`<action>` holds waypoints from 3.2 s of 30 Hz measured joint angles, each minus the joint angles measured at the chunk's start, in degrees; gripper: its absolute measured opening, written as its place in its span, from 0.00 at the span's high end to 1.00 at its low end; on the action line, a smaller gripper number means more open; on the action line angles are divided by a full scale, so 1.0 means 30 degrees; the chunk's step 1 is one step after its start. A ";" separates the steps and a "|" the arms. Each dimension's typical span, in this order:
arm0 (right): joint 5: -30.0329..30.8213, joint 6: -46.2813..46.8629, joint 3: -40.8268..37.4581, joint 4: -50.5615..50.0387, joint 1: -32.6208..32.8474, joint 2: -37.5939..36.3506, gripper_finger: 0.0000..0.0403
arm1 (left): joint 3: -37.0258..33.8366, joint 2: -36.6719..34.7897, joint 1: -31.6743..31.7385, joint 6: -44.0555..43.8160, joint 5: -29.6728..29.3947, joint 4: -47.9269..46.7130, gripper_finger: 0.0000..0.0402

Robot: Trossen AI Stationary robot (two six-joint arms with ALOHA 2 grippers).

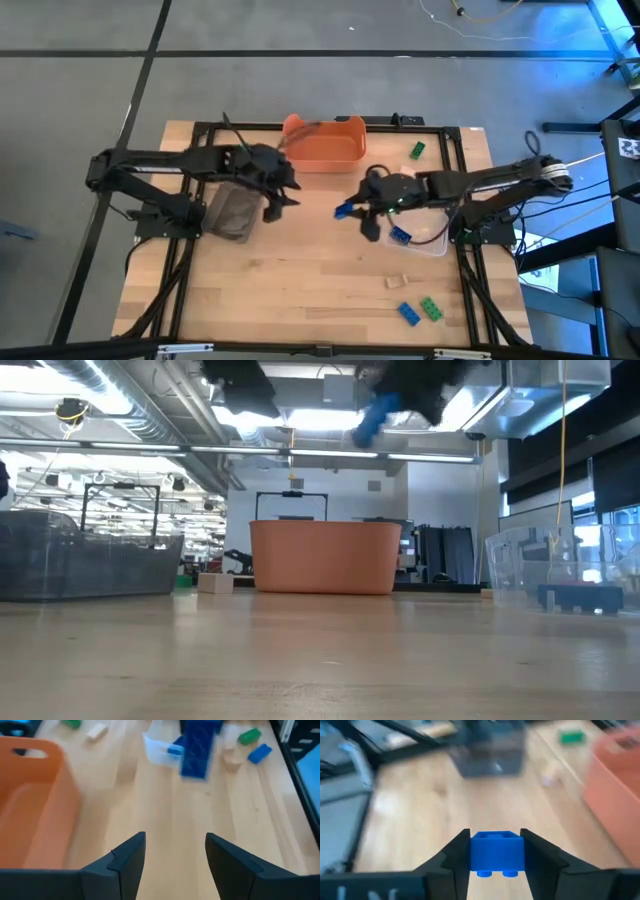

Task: Sort & place blocks by color
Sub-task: Put the top blue game piece into the transparent bin

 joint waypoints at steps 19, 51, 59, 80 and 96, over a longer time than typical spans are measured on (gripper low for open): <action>0.5150 0.5130 -0.5180 0.0641 0.1605 -0.8362 0.65 | -1.0687 -1.1974 0.1485 -0.5492 -0.0774 1.1990 0.51; -0.2156 0.9680 -0.4216 -1.6532 0.1342 -0.3226 0.65 | -1.0657 -1.2656 0.1485 -0.5967 -0.1482 1.2671 0.51; -0.2198 1.1269 -0.6039 -1.4543 0.1342 -0.3226 0.65 | -1.0657 -1.2656 0.1485 -0.5967 -0.1489 1.2712 0.51; -0.2203 1.1680 -0.6878 -1.3570 0.1342 -0.3234 0.55 | -1.0657 -1.2656 0.1485 -0.5952 -0.1496 1.2712 0.51; -0.1000 0.8731 -0.4932 -1.4445 0.1313 -0.3241 0.54 | -1.0657 -1.2656 0.1485 -0.5945 -0.1511 1.2719 0.51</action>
